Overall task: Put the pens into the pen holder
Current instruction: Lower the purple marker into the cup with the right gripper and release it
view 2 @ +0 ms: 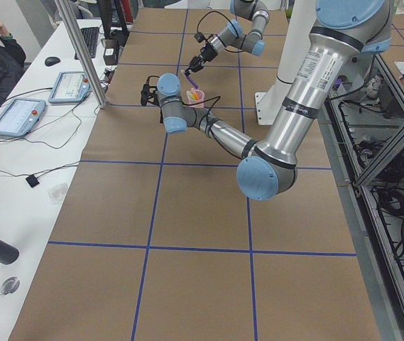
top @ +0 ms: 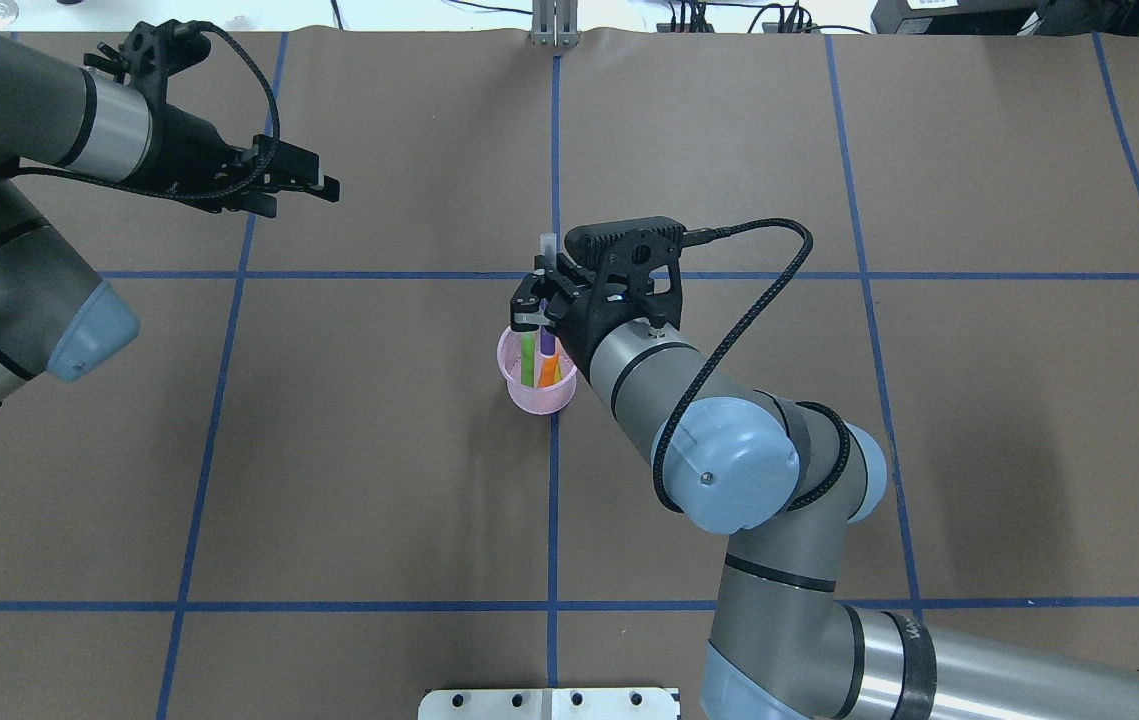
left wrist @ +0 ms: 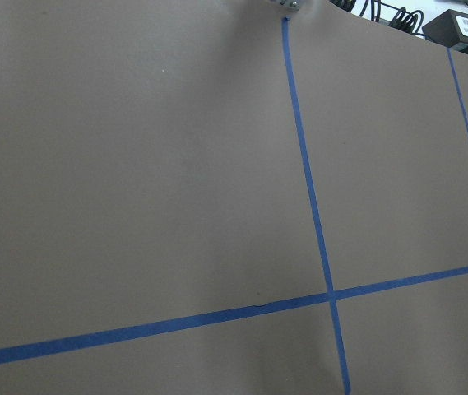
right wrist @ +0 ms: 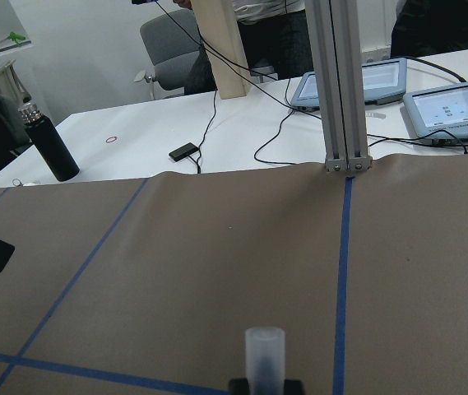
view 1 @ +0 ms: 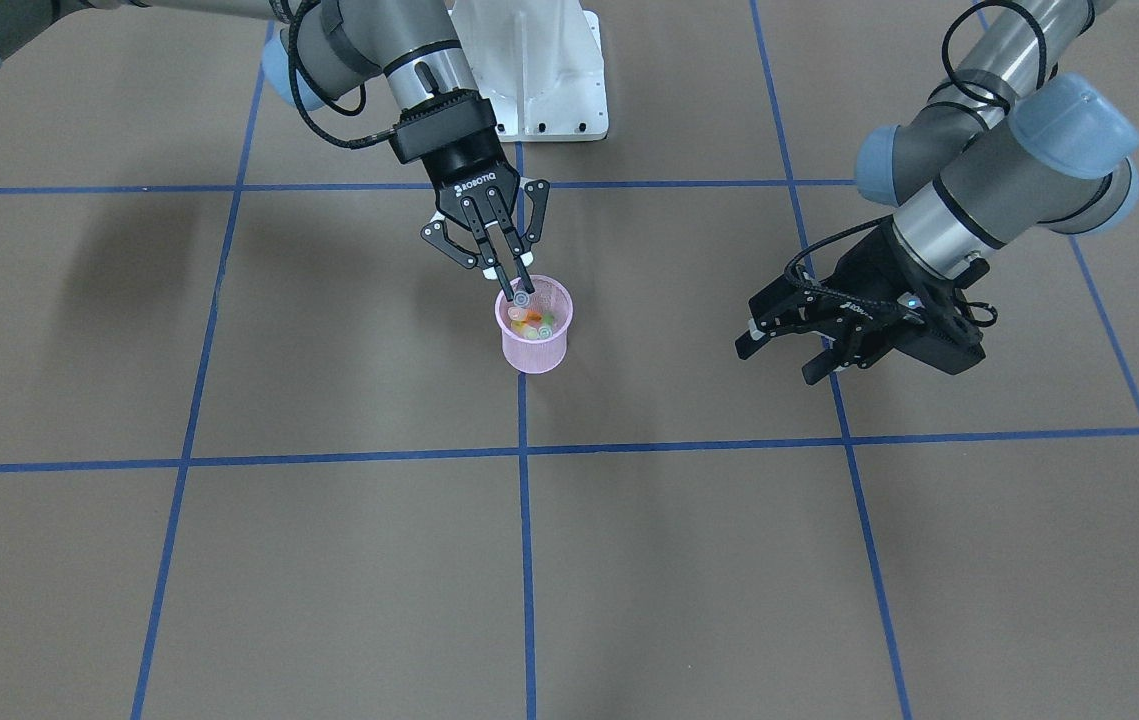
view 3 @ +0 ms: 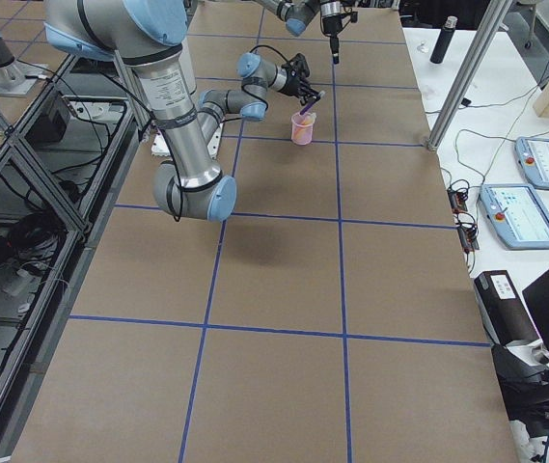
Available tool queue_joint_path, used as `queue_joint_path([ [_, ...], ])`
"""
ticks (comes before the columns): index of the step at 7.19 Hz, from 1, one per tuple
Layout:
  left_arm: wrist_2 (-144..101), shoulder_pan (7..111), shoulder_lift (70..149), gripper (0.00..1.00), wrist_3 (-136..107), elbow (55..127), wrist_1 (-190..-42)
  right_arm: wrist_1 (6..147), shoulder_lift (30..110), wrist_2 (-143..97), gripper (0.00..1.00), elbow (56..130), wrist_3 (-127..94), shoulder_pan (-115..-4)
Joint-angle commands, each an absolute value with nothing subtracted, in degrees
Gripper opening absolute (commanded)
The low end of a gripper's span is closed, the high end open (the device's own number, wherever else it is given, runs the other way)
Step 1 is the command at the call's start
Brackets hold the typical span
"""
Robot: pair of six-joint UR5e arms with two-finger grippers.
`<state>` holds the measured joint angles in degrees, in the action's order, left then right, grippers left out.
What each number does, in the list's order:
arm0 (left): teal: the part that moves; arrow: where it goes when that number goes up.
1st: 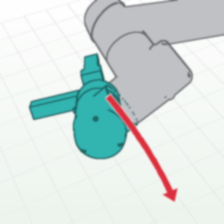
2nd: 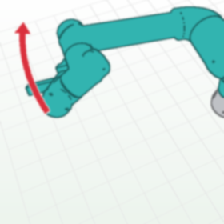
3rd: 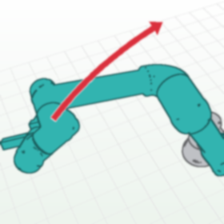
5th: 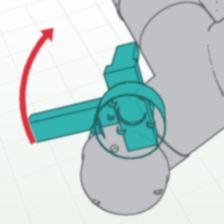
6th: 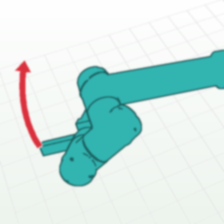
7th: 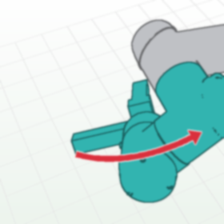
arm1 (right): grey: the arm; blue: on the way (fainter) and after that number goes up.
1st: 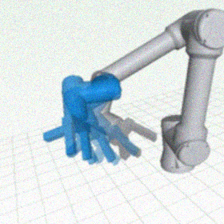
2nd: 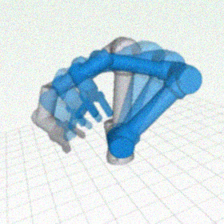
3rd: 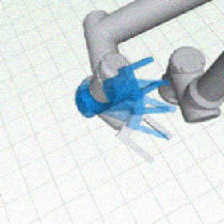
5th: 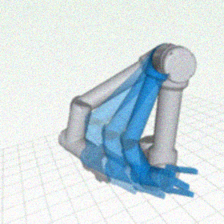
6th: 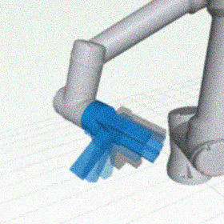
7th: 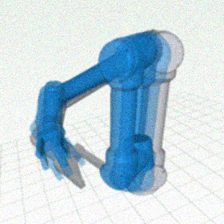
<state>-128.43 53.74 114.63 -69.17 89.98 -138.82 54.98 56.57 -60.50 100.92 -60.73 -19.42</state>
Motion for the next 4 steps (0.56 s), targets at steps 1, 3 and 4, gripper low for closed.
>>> queue_joint_path([
  [1, -128.41, 53.79, 114.52, 1.0, -69.17, 89.83, -138.78, 50.92, 56.51, -60.47, 0.0, 96.97, -58.72, -18.9],
  [3, -128.32, 53.7, 114.52, 1.0, -69.17, 89.56, -138.78, 47.2, 56.69, -60.47, 0.0, 94.31, -58.54, -18.37],
  [4, -128.32, 53.79, 114.52, 1.0, -69.17, 89.47, -138.78, 47.2, 56.69, -60.38, 0.0, 94.31, -58.54, -17.67],
])
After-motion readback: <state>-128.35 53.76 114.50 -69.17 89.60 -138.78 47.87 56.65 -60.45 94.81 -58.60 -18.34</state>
